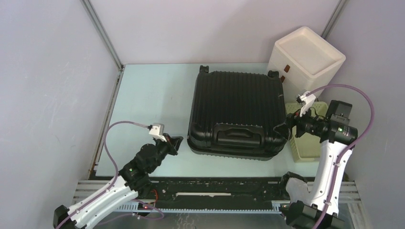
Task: Open, take out, and arrange the luggage
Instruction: Unzip the zipper of the luggage, then adjust the luggage at the center of the board.
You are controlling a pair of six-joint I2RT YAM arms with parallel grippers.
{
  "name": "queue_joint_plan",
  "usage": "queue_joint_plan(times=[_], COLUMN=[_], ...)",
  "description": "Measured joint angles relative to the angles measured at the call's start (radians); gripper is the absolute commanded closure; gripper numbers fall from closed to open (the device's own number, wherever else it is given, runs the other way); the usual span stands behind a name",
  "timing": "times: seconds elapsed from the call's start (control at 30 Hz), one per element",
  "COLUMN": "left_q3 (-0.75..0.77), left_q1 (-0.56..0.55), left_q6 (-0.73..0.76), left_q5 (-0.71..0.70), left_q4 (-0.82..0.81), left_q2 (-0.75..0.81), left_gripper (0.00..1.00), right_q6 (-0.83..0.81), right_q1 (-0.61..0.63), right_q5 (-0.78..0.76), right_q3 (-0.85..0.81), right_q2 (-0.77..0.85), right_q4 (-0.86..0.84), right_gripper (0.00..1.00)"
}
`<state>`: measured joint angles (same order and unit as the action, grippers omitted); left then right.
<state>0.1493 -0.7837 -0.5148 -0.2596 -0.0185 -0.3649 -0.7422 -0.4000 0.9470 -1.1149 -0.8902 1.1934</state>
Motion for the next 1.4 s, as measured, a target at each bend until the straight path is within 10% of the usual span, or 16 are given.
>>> queue_joint_plan(times=[0.2,0.57,0.87,1.03,1.4], left_q3=[0.042,0.155,0.294,0.294,0.278], left_q1=[0.019,0.026,0.092,0.17,0.217], left_q6=[-0.092,-0.141,-0.142,-0.151,-0.192], left_q5=[-0.111,-0.088,0.111,0.236,0.402], left_q4=[0.146,0.153,-0.02,-0.084,-0.173], left_q2=[0.075,0.097,-0.197,-0.296,-0.362], left_gripper=[0.46,0.01,0.01,0.22,0.35], right_q6=[0.101,0.428,0.642,0.671,0.59], right_q1=[-0.063,-0.029,0.066,0.089,0.317], right_q5=[0.035,-0.014,-0.145,-0.182,-0.365], right_q3=[0.014,0.016,0.011,-0.004,-0.243], right_q2=[-0.02,-0.177,-0.33,-0.363,-0.559], right_q4=[-0.086,-0.382,-0.53,-0.552,-0.48], right_gripper=[0.23,0.22,0.2,0.22,0.24])
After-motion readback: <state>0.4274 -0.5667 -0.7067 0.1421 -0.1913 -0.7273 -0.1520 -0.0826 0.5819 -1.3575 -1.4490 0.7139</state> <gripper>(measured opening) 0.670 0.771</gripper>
